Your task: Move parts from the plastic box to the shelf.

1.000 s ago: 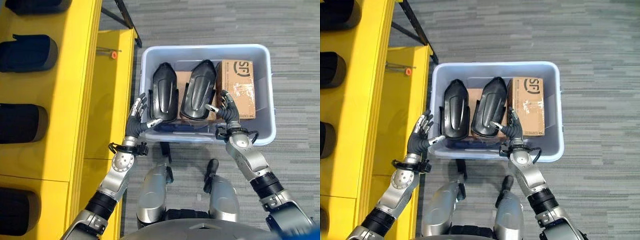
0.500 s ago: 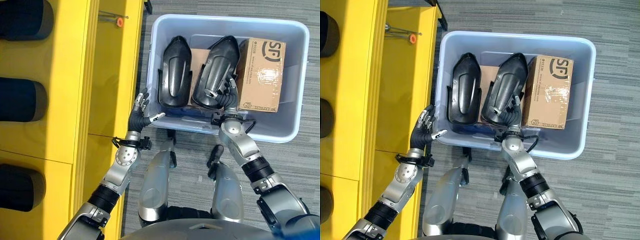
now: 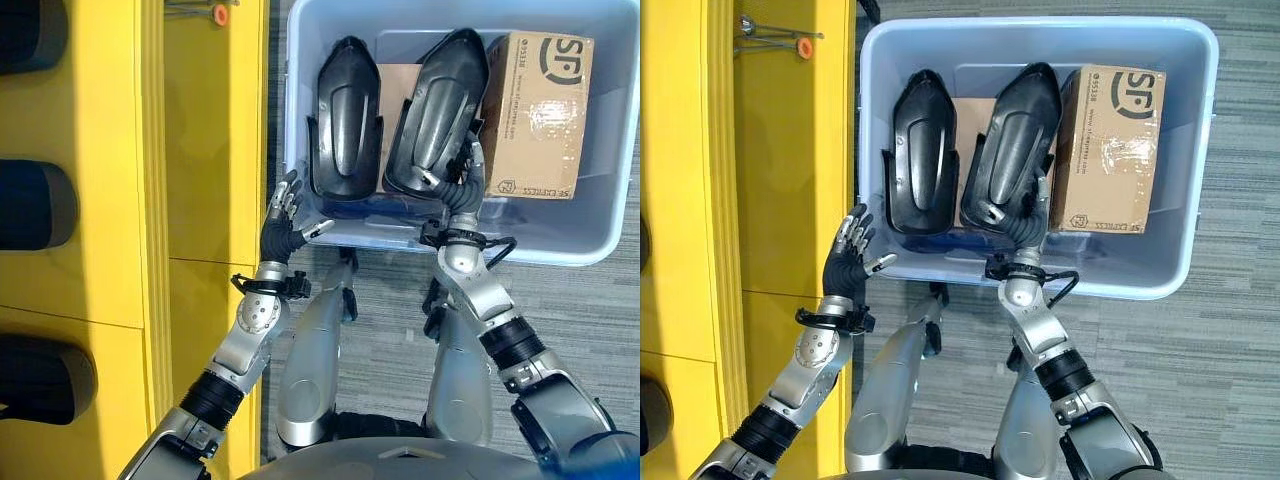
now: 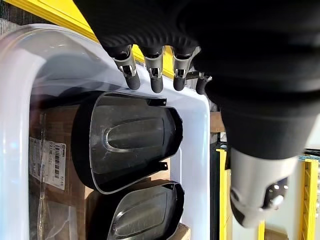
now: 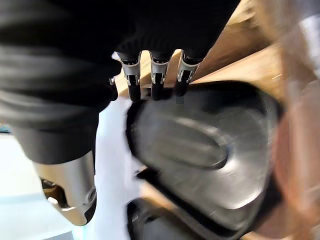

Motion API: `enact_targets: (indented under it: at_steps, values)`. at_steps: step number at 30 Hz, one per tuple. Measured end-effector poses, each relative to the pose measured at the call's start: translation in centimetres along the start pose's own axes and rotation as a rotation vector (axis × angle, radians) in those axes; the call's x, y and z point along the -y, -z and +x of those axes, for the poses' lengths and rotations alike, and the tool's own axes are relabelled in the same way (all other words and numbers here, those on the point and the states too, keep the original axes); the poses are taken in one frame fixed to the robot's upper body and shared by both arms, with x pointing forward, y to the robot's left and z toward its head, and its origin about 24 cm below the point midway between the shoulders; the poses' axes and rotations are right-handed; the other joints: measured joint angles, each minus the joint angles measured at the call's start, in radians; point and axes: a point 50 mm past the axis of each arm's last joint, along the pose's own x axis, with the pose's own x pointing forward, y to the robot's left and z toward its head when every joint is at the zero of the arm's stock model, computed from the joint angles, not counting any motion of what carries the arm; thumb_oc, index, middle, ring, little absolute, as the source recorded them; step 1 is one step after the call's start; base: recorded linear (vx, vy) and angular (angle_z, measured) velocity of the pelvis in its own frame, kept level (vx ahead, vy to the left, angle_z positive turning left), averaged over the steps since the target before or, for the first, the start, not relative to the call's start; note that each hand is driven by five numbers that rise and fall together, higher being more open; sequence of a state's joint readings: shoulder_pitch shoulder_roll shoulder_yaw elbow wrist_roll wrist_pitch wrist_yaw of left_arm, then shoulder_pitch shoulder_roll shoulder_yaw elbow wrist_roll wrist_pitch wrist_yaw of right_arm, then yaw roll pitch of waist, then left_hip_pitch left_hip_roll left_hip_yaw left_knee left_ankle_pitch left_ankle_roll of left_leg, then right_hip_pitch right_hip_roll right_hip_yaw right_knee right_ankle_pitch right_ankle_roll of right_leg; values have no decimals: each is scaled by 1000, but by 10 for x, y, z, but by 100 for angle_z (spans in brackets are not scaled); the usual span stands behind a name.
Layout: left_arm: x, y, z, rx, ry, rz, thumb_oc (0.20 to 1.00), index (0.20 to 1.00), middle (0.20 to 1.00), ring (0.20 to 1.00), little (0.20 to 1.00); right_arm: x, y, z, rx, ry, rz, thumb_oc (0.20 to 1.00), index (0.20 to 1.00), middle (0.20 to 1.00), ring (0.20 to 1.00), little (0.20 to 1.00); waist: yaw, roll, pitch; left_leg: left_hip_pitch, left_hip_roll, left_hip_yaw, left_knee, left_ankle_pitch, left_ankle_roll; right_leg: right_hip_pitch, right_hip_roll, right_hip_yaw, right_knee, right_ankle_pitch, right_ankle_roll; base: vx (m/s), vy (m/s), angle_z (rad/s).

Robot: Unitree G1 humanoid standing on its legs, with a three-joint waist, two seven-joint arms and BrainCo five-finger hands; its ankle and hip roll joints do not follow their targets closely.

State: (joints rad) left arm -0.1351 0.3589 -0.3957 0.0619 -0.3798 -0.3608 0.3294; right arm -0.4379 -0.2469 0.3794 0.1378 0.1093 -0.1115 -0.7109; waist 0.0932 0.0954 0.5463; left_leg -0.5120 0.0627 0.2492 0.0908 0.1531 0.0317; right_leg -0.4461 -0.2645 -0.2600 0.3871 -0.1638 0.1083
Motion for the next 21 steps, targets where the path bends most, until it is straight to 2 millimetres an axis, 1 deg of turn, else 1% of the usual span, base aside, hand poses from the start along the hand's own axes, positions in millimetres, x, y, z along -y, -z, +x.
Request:
enact_targets:
  at_steps: [2, 3, 4, 7, 10, 13, 14, 17, 21]
  values:
    - [3, 1, -1, -6, 13, -1, 1000, 1000, 1000, 1000, 1000, -4, -8, 0, 61, -12, -13, 1000, 1000, 1000, 1000, 1000, -4, 1, 0, 0, 0, 1, 0, 0, 0, -1, -1, 1, 2, 0, 0, 2, 23, -2]
    - [8, 3, -3, -13, 30, -6, 1000, 1000, 1000, 1000, 1000, -5, -12, 3, 85, 0, -19, 1000, 1000, 1000, 1000, 1000, -9, 1, 0, 0, 0, 5, 0, 0, 1, -6, -1, 5, 5, 0, 0, -1, 42, -6]
    - [8, 3, -4, -13, 30, -11, 1000, 1000, 1000, 1000, 1000, -6, -13, 3, 89, 8, -17, 1000, 1000, 1000, 1000, 1000, -10, 1, 0, 0, 0, 9, 0, 0, 1, -10, -2, 10, 8, 0, 0, -5, 39, -10]
    - [8, 3, -4, -5, 25, -20, 1000, 1000, 1000, 1000, 1000, -6, -11, 3, 85, 24, -27, 1000, 1000, 1000, 1000, 1000, -21, 3, -1, 0, 0, 17, 0, 1, 1, -21, -4, 21, 17, 0, 0, -11, 31, -8]
    - [15, 4, -4, -8, 29, -47, 1000, 1000, 1000, 1000, 1000, -4, -9, 2, 100, 45, -65, 1000, 1000, 1000, 1000, 1000, -26, 7, -2, -7, 0, 21, 0, 1, 2, -34, -5, 28, 26, -1, -1, -2, 19, -3]
    - [18, 9, -7, -27, 42, -46, 1000, 1000, 1000, 1000, 1000, -2, -11, 2, 129, 72, -74, 1000, 1000, 1000, 1000, 1000, -28, 9, -2, -14, 0, 20, 3, 2, 3, -42, -5, 28, 31, -2, -3, 19, 5, 0]
    - [18, 15, -9, -52, 47, -36, 1000, 1000, 1000, 1000, 1000, -1, -13, 3, 150, 99, -75, 1000, 1000, 1000, 1000, 1000, -29, 10, -2, -14, 0, 20, 4, 2, 3, -42, -6, 28, 31, -2, -3, 61, 29, 1]
    - [17, 18, -13, -61, 40, -39, 1000, 1000, 1000, 1000, 1000, 3, -11, 1, 152, 134, -87, 1000, 1000, 1000, 1000, 1000, -32, 10, -2, 3, -11, 19, 1, 2, 2, -31, -16, 33, 36, -9, -1, 22, 42, 5]
    - [16, 17, -15, -43, 35, -49, 1000, 1000, 1000, 1000, 1000, 4, -11, 1, 153, 159, -85, 1000, 1000, 1000, 1000, 1000, -38, 29, -3, 6, -16, 22, -1, 6, 9, -35, -22, 36, 49, -8, 0, 4, 44, -1]
